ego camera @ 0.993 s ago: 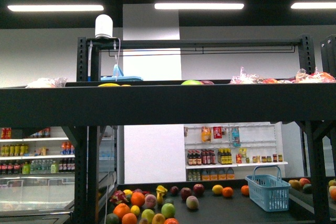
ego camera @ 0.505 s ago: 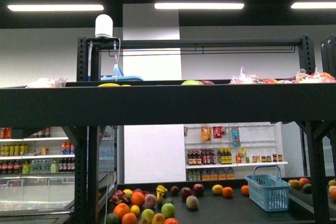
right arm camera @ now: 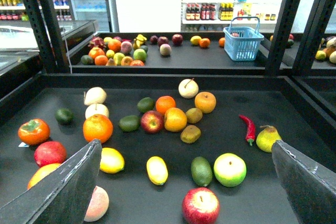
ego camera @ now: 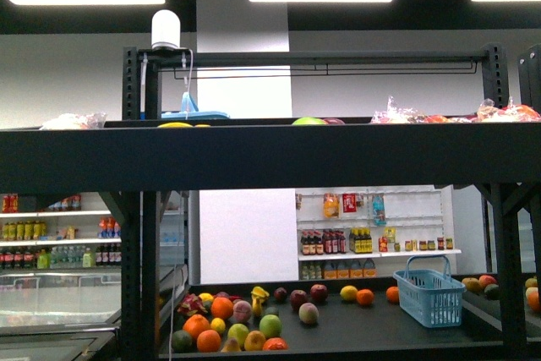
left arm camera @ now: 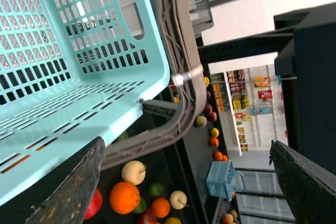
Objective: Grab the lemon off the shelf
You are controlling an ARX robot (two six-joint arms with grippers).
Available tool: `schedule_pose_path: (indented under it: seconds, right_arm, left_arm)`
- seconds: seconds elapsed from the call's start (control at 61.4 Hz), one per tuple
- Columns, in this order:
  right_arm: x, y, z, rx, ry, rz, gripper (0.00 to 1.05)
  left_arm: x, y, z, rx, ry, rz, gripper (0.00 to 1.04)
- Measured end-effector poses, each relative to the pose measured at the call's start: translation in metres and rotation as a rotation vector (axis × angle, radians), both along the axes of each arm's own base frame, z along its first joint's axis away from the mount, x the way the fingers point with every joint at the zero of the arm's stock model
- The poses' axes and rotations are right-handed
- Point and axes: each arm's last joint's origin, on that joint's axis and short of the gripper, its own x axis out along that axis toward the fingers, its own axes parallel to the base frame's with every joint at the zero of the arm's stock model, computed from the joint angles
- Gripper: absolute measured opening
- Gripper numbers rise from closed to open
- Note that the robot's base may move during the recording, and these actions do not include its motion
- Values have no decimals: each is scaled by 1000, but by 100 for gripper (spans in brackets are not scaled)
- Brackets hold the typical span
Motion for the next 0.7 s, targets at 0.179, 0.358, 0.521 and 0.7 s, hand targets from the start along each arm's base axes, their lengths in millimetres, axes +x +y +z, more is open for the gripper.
schedule_pose_path:
  seconds: [0.179,0.358,0.521,0.7]
  right_arm:
    - [0,0,0,0,0,0,97]
    - [0,0,0,0,0,0,97]
    - [0,0,0,0,0,0,97]
    - [0,0,0,0,0,0,97]
  left_arm:
    - [38,29,-5,-92,-35,11,97]
    - [72,37,-4,-123,-85,-21,97]
    - [98,42,-8,-147,-91,-30,97]
    - [116,49,-11,-147,-92,-18,97]
